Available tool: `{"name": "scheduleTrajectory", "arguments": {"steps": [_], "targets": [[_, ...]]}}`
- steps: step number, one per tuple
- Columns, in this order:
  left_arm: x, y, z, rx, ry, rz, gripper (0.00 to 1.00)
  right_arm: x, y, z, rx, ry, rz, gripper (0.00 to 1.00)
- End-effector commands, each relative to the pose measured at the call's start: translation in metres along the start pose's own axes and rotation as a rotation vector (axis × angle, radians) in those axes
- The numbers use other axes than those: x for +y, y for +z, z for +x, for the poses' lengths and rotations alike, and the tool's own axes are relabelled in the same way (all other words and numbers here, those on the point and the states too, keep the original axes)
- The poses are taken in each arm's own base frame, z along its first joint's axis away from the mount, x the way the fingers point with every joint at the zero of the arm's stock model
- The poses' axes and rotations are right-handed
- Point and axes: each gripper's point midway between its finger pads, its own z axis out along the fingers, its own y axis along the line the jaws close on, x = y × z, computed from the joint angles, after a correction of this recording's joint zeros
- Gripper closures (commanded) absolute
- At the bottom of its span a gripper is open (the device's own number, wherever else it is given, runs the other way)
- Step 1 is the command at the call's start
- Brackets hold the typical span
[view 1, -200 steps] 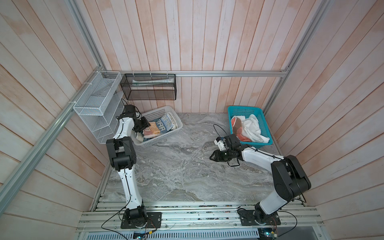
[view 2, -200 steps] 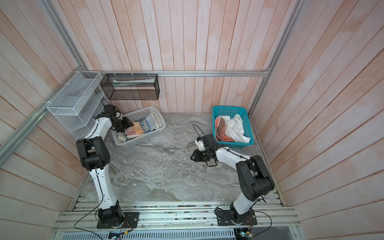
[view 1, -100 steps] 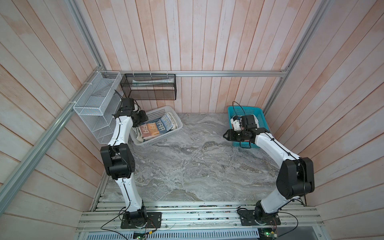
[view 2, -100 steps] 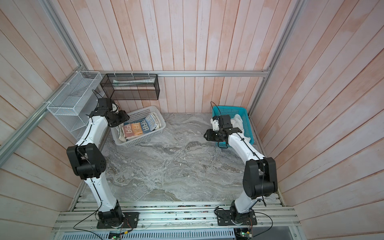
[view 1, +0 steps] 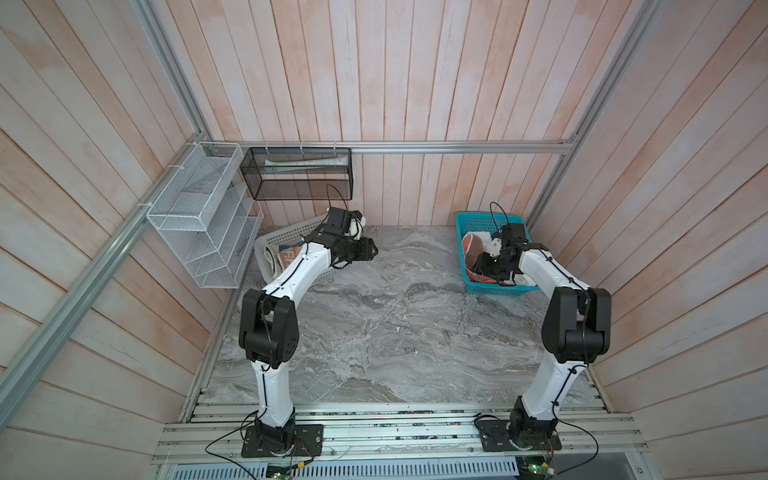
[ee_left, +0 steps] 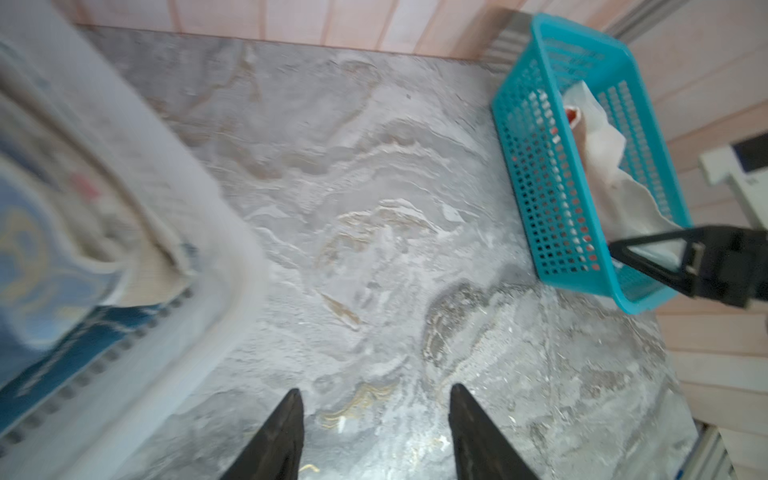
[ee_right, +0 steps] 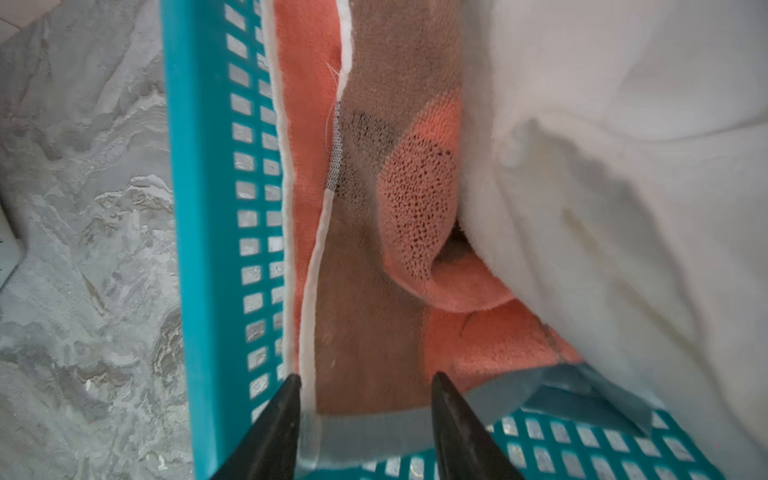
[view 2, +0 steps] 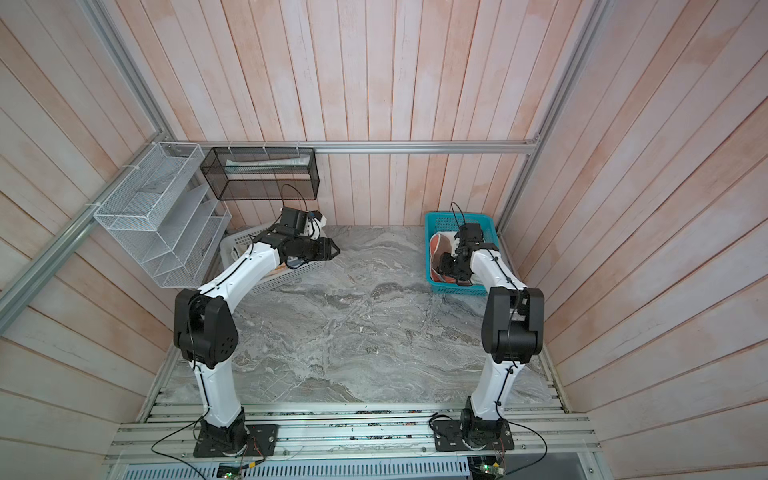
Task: Fold and stack the towels
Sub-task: 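Release the towel with the left gripper while the right reaches into the teal basket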
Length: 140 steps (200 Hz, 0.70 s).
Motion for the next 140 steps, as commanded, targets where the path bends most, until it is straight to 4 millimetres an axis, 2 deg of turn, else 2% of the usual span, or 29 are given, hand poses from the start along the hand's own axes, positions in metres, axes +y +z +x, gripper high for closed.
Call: {"name": "scheduleTrajectory", "arguments": {"steps": [1,18,30,45,53,63,66,81,106,129,140], "targets": [[-0.013,0.021,0.015,0.025,-0.002,0.065,0.43,0.002,0.015,0.001,0.039,0.021,-0.02,0.48],[-0.018,0.03,0.029,0.047,-0.017,0.095,0.43,0.005,0.032,0.006,0.082,0.03,-0.061,0.49],[-0.017,0.035,0.039,0.066,-0.033,0.105,0.43,0.008,0.041,0.008,0.105,0.031,-0.083,0.53],[-0.017,0.037,0.047,0.08,-0.042,0.112,0.43,0.01,0.04,0.005,0.095,0.019,-0.079,0.71],[-0.018,0.038,0.051,0.083,-0.047,0.118,0.43,0.012,0.034,-0.002,0.071,0.006,-0.079,0.86],[-0.018,0.037,0.053,0.084,-0.051,0.124,0.44,0.013,0.025,-0.01,0.041,-0.01,-0.072,0.98],[-0.019,0.037,0.054,0.085,-0.051,0.126,0.44,0.015,0.02,-0.014,0.028,-0.019,-0.072,1.0],[-0.02,0.035,0.057,0.083,-0.056,0.133,0.44,0.023,-0.006,-0.031,-0.037,-0.05,-0.073,1.0],[-0.025,0.026,0.055,0.061,-0.056,0.148,0.46,0.046,-0.073,-0.06,-0.175,-0.094,-0.102,1.0],[-0.031,0.015,0.051,0.027,-0.055,0.16,0.47,0.068,-0.13,-0.07,-0.286,-0.117,-0.146,1.0],[-0.035,0.011,0.049,0.015,-0.058,0.173,0.47,0.078,-0.15,-0.07,-0.326,-0.134,-0.155,1.0]]}}
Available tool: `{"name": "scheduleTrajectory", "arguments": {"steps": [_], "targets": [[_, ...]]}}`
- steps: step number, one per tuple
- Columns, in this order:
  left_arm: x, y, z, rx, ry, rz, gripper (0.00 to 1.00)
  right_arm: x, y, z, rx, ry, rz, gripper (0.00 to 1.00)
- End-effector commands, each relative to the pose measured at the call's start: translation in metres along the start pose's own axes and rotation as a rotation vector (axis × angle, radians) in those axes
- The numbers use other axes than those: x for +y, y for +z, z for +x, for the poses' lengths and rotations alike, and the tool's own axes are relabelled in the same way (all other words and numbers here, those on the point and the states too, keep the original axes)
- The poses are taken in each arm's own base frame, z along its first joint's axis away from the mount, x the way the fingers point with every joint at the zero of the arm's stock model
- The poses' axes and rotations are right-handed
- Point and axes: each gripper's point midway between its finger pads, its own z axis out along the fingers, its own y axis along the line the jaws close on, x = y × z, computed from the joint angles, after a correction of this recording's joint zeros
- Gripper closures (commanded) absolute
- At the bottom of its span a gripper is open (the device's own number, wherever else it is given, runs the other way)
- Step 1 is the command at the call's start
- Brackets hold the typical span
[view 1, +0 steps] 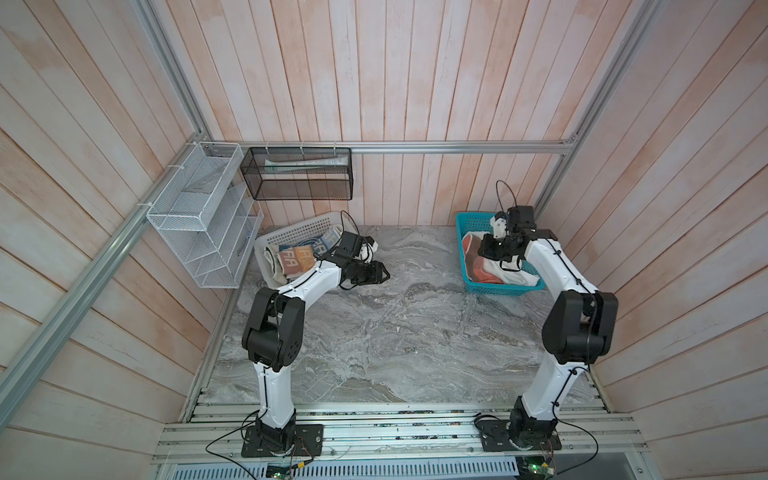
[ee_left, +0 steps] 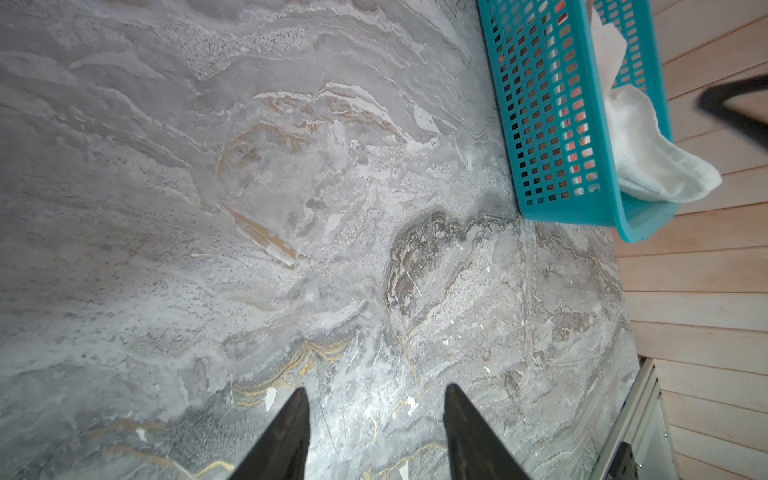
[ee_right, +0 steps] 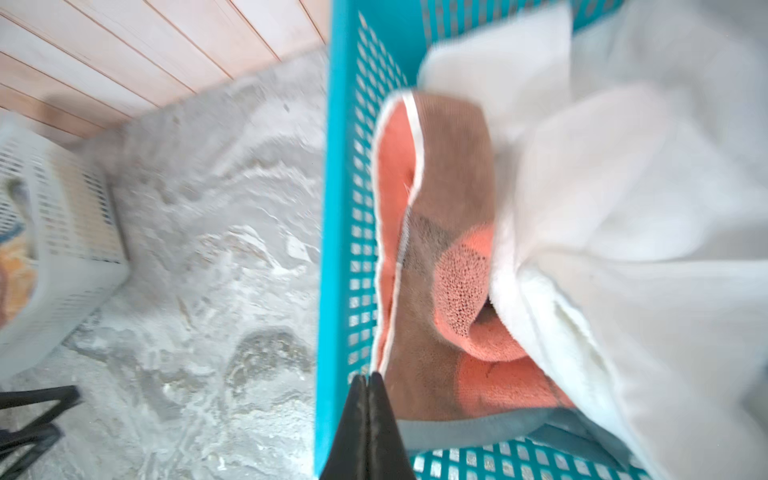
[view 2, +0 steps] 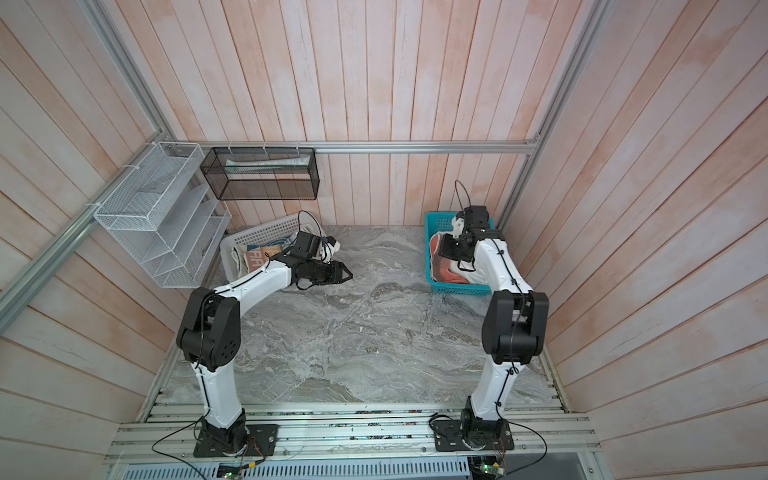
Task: Fold and stack the towels
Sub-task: 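Release the towel with the left gripper while the right reaches into the teal basket, then grasp the brown-and-coral towel with the right gripper and lift it out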
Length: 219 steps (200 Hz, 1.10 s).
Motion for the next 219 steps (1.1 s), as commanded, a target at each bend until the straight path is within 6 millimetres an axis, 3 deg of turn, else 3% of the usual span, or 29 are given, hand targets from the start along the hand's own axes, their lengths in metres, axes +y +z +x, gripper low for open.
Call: {"name": "scheduleTrajectory", "arguments": {"steps": [1,25,43,53,74,124,157,207,219], "targets": [[-0.026,-0.024,-0.019,-0.091,0.03,0.065,0.47,0.038,-0.063,-0.026,-0.128,-0.064,-0.044,1.0],[-0.037,-0.03,-0.019,-0.108,0.033,0.086,0.48,0.062,-0.099,-0.039,-0.227,-0.111,-0.048,1.0],[-0.044,-0.027,-0.014,-0.096,0.03,0.1,0.48,0.051,-0.096,-0.04,-0.253,-0.105,-0.006,0.97],[-0.048,-0.022,-0.009,-0.079,0.028,0.104,0.48,0.039,-0.08,-0.035,-0.221,-0.082,0.014,0.86],[-0.057,-0.008,0.0,-0.05,0.025,0.117,0.47,0.021,-0.034,-0.018,-0.115,-0.051,0.006,0.74],[-0.107,0.033,-0.001,-0.034,0.05,0.206,0.48,-0.026,0.055,0.01,0.022,0.024,0.057,0.61],[-0.137,0.06,-0.002,0.001,0.078,0.271,0.47,-0.057,0.089,0.031,0.07,0.076,0.132,0.57],[-0.13,0.08,0.006,0.044,0.06,0.276,0.47,-0.082,0.127,0.064,0.178,0.08,0.188,0.54],[-0.13,0.081,0.008,0.05,0.059,0.276,0.48,-0.079,0.132,0.064,0.188,0.073,0.163,0.6]]}}
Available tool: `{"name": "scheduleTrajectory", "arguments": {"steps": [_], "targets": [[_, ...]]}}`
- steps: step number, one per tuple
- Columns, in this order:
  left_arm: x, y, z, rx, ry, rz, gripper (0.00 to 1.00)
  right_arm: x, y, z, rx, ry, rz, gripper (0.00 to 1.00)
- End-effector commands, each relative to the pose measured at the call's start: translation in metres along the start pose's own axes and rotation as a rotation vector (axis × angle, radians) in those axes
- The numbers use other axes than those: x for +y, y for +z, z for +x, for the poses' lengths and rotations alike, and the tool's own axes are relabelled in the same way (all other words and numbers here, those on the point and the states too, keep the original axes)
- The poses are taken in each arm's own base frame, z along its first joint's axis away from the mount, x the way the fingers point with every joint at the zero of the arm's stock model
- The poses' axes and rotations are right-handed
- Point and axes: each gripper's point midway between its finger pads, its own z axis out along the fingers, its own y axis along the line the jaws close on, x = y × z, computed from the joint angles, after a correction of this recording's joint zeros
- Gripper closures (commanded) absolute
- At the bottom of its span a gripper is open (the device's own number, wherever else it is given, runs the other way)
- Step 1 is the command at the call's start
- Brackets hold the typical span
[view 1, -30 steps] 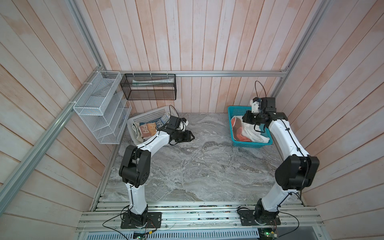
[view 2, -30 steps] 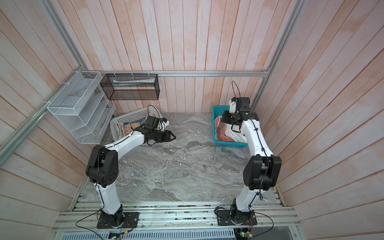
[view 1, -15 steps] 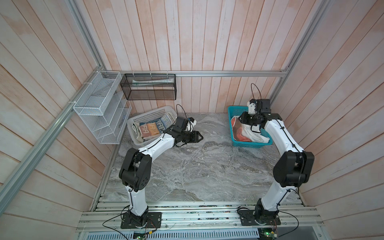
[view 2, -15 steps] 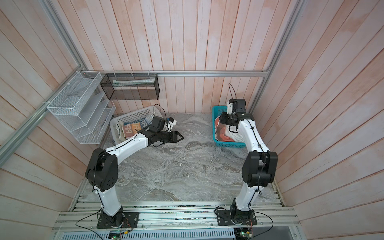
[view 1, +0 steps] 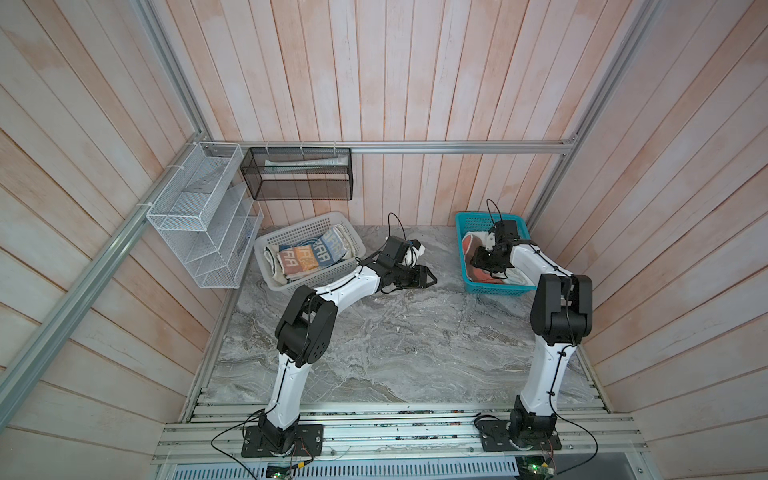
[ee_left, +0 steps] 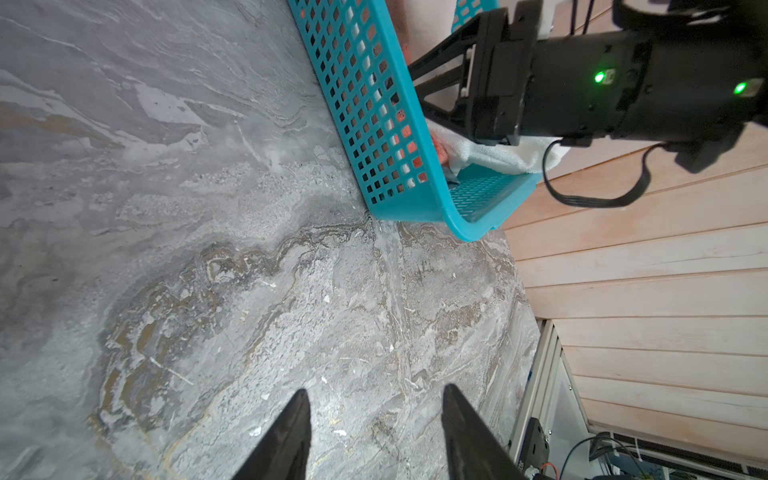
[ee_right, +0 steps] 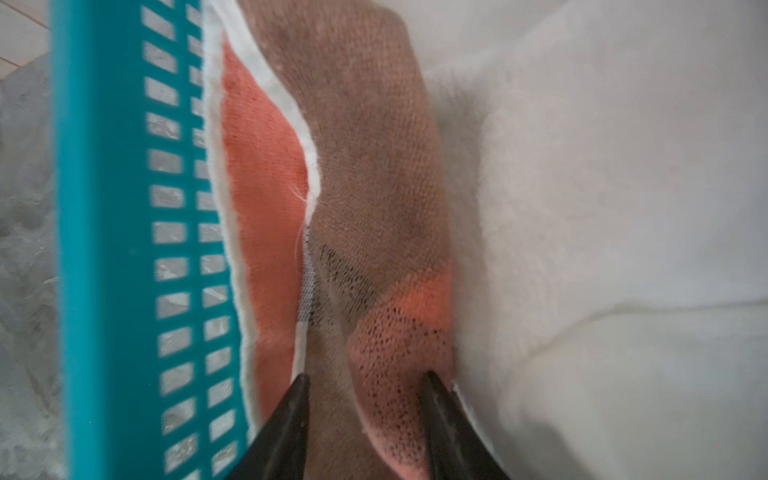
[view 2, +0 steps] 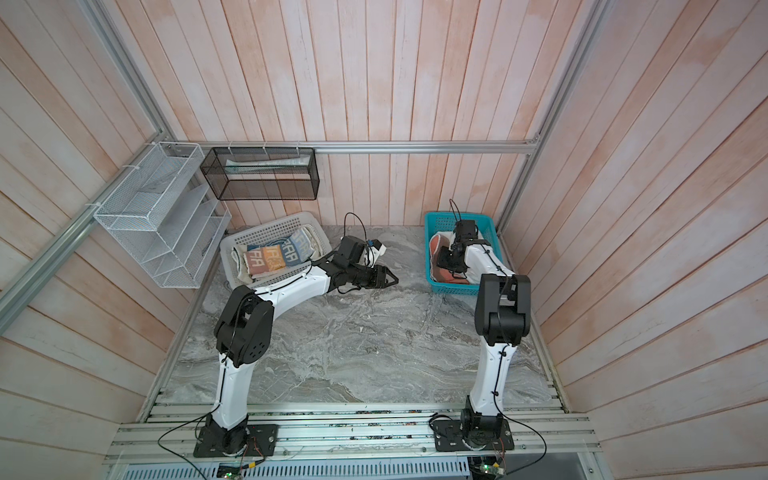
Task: Fold and stack the towels
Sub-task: 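Grasp the brown-and-coral towel with the right gripper and lift it out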
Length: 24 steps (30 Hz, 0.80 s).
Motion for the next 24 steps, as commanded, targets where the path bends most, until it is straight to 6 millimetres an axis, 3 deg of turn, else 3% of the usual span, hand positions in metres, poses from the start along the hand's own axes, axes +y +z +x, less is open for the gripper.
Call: {"name": "scheduleTrajectory", "arguments": {"steps": [1,4,5,8,12,16,18,21,24], "targets": [[0.002,0.006,-0.003,0.003,-0.005,0.019,0.47,-0.006,0.019,0.007,0.041,-0.007,0.008,0.61],[0.003,0.004,-0.002,0.003,-0.009,0.01,0.47,0.009,0.008,-0.005,-0.003,-0.025,-0.048,0.97],[0.004,0.003,-0.002,0.002,-0.009,0.006,0.48,0.013,0.0,-0.011,-0.027,-0.032,-0.06,1.0],[0.0,-0.005,-0.005,-0.011,0.004,-0.005,0.48,0.03,-0.042,-0.034,-0.121,-0.048,-0.099,1.0],[-0.008,-0.027,-0.016,-0.055,0.029,-0.028,0.48,0.057,-0.126,-0.061,-0.268,-0.072,-0.155,1.0],[-0.019,-0.057,-0.026,-0.12,0.049,-0.028,0.48,0.091,-0.203,-0.064,-0.39,-0.123,-0.211,1.0],[-0.025,-0.071,-0.029,-0.149,0.057,-0.033,0.47,0.105,-0.23,-0.059,-0.431,-0.153,-0.226,1.0],[-0.03,-0.087,-0.028,-0.176,0.067,-0.044,0.48,0.118,-0.25,-0.052,-0.468,-0.195,-0.235,1.0],[-0.033,-0.095,-0.02,-0.181,0.064,-0.039,0.48,0.11,-0.237,-0.048,-0.449,-0.198,-0.204,1.0]]}}
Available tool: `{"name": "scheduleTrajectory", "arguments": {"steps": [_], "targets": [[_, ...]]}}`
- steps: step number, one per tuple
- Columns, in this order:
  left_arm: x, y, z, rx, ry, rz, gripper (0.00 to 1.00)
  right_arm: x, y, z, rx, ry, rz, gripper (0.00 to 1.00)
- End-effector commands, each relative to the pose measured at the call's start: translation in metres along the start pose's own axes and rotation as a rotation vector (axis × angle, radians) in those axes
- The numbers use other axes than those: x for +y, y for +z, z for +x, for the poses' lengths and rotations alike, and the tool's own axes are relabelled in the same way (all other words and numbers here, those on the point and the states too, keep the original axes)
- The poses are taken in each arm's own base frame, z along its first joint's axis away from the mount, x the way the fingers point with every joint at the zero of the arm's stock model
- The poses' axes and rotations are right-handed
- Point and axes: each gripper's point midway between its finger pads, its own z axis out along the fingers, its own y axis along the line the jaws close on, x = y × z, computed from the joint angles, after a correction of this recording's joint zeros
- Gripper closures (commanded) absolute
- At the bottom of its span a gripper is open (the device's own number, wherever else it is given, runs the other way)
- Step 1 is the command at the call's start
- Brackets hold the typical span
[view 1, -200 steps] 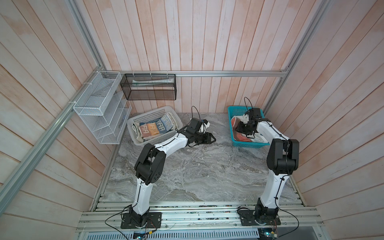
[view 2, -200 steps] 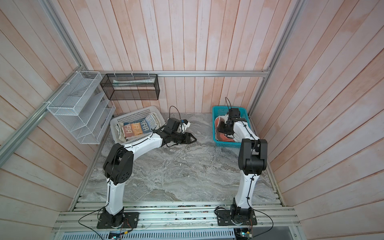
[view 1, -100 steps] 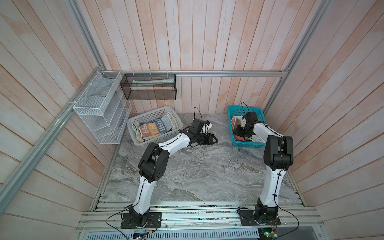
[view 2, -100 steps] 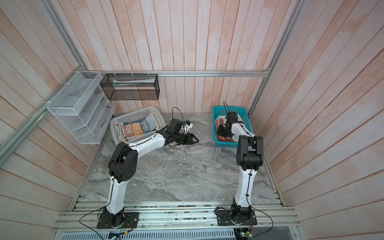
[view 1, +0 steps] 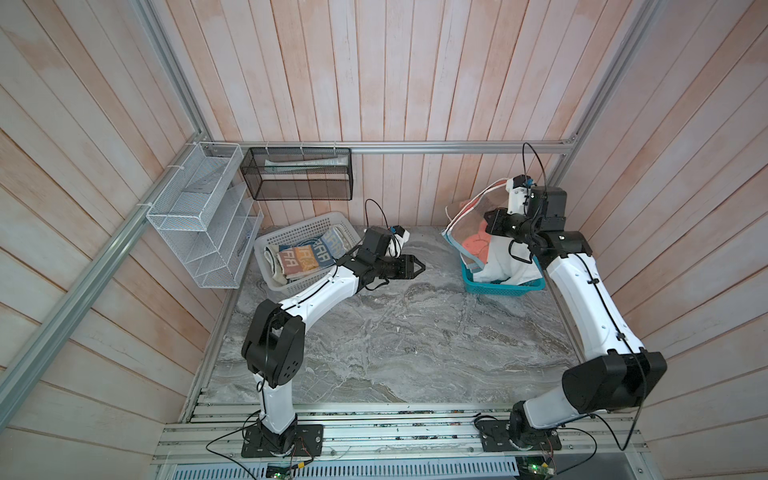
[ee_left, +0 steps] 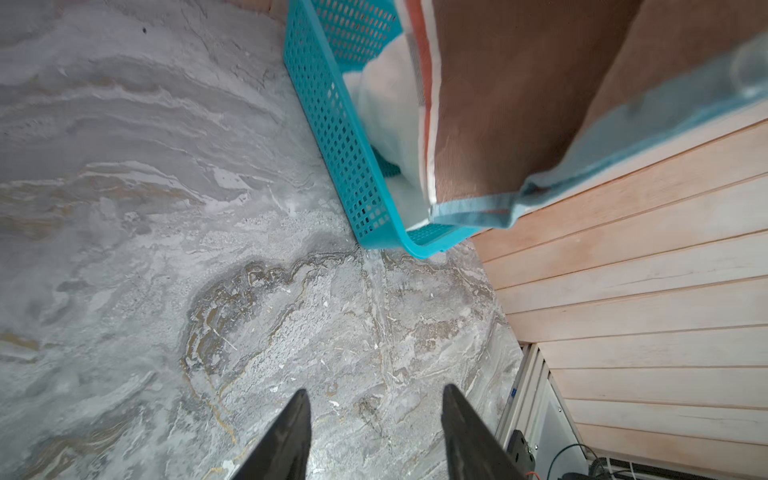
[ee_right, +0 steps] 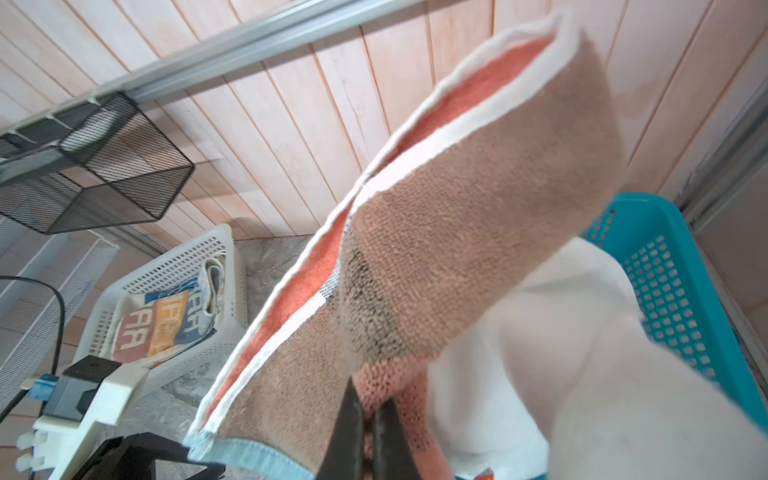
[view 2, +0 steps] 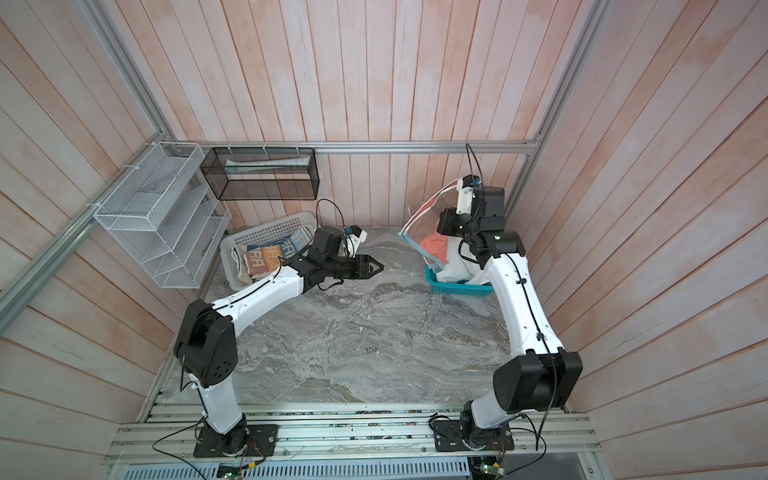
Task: Fold and stack the towels
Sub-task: 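Grasp the brown-and-coral towel with the right gripper and lift it out, then lay the brown-and-coral towel down with the right gripper while the left grasps it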
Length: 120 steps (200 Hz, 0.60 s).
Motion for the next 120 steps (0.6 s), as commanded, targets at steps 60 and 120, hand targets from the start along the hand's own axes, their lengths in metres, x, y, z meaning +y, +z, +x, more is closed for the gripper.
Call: {"name": "scheduleTrajectory", "arguments": {"steps": [60,120], "targets": [[0.001,-0.017,0.037,0.006,-0.032,0.027,0.48,-0.077,0.097,0.072,0.25,0.196,-0.016,0.99],[-0.012,-0.01,0.016,-0.079,0.047,0.035,0.43,0.027,0.081,0.101,0.327,0.034,-0.163,0.92]]}}
